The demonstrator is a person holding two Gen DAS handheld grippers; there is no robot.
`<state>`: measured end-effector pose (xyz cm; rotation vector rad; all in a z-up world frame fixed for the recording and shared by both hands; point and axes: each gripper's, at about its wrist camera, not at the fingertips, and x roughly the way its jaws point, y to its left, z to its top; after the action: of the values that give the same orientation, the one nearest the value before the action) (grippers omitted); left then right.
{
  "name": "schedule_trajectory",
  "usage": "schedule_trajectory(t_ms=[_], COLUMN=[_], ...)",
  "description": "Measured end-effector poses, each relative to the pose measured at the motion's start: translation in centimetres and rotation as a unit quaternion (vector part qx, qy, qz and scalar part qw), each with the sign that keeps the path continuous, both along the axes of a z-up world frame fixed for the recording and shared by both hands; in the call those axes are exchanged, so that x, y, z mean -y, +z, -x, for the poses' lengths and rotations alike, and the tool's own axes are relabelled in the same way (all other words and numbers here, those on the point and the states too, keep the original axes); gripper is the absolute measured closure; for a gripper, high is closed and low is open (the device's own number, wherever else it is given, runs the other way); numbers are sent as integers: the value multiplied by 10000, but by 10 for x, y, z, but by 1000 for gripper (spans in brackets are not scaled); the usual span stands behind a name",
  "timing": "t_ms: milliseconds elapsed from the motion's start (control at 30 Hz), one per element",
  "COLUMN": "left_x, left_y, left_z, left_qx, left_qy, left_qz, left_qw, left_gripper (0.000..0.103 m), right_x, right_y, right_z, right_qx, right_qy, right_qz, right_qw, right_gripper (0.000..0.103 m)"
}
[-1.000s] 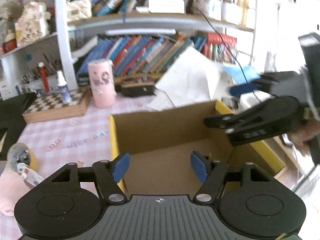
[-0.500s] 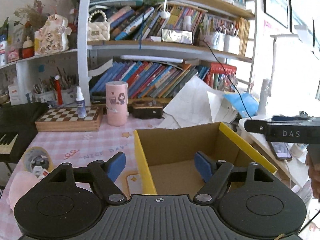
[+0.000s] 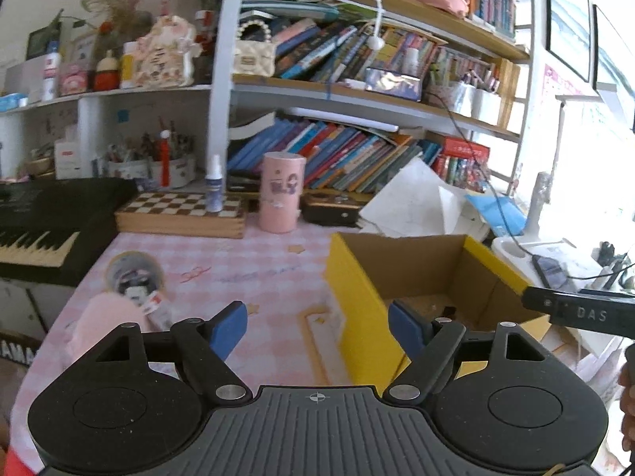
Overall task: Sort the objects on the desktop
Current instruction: 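Withdraw both tools from the box back over the table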
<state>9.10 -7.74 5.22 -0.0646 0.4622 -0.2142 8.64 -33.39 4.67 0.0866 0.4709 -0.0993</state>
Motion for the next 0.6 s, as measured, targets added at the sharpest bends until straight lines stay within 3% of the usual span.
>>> schedule_trajectory(t_ms=[200, 600], left_x=[-15, -64], left_y=[-22, -37], left_z=[17, 53], left_qx=[-261, -712], left_qy=[190, 85], left_qz=[-592, -601], left_qw=[9977, 9956], left_gripper=[22, 22], right_x=[-30, -92], right_y=[-22, -45], right_z=[29, 73], right_qx=[-32, -488], right_qy=[-214, -81], right_qz=[295, 105], right_qw=[9993, 9987], right_gripper=[17, 17])
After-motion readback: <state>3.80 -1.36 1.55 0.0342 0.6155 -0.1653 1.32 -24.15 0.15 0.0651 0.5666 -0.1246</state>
